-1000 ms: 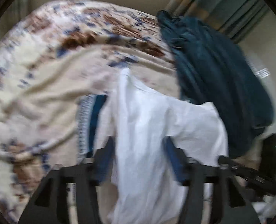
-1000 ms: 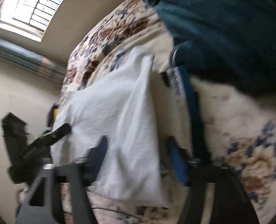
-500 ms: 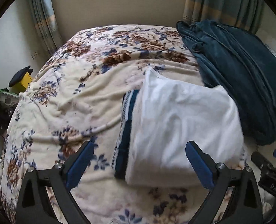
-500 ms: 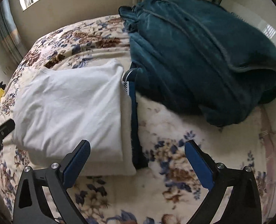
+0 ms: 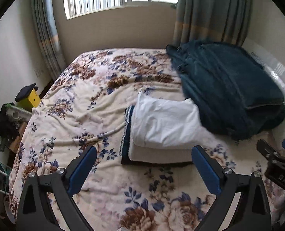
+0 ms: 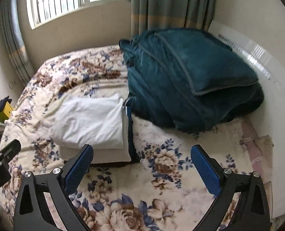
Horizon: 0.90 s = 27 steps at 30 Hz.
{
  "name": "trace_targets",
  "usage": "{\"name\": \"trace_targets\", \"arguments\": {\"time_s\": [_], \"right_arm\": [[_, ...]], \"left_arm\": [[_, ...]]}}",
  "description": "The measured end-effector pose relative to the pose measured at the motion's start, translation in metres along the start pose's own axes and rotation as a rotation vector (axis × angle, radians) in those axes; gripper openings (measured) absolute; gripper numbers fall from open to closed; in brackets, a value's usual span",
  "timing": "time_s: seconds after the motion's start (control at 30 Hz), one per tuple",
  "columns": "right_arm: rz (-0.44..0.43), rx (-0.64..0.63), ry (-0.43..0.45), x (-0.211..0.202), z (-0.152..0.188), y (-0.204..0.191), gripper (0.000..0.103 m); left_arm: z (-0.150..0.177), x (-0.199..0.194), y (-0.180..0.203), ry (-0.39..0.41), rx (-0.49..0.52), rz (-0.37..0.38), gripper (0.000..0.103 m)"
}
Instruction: Fold small clothes
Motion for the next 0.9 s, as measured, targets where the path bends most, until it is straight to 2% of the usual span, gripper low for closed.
{"name": "trace_targets", "arguments": {"time_s": [0.23,0.47,0.73,0.9], "right_arm": [[-0.017,0.008,0.074,-0.122,-0.006,0.025,0.102],[-0.036,0.002,0.134,-0.235,0.002,0.046,0.102],[-0.063,-0.007,0.210,-0.348,0.020,0.072,0.102],[-0.081,0.000,0.232,-0.387,0.029,0.086,0.102]], "left_arm": [[-0.006,-0.097,0.004,0.069,0.021,0.007,0.101],[-0.001,-0.192,0.009,0.127,0.028,0.004,0.101],[0.012,-0.269,0.021,0.176,0.022,0.007,0.101],[0.025,-0.297,0.027,0.184,0.021,0.015,0.101]]}}
Point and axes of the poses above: each gripper's, at about its wrist camera, not at the fingertips, and x roughly the way its jaws point, y to its right, z to its underside, the point moved 4 cm from there along x, roughly the way its jaws point, and after that the axes turned 7 degrees about y, right-handed, at the moved point
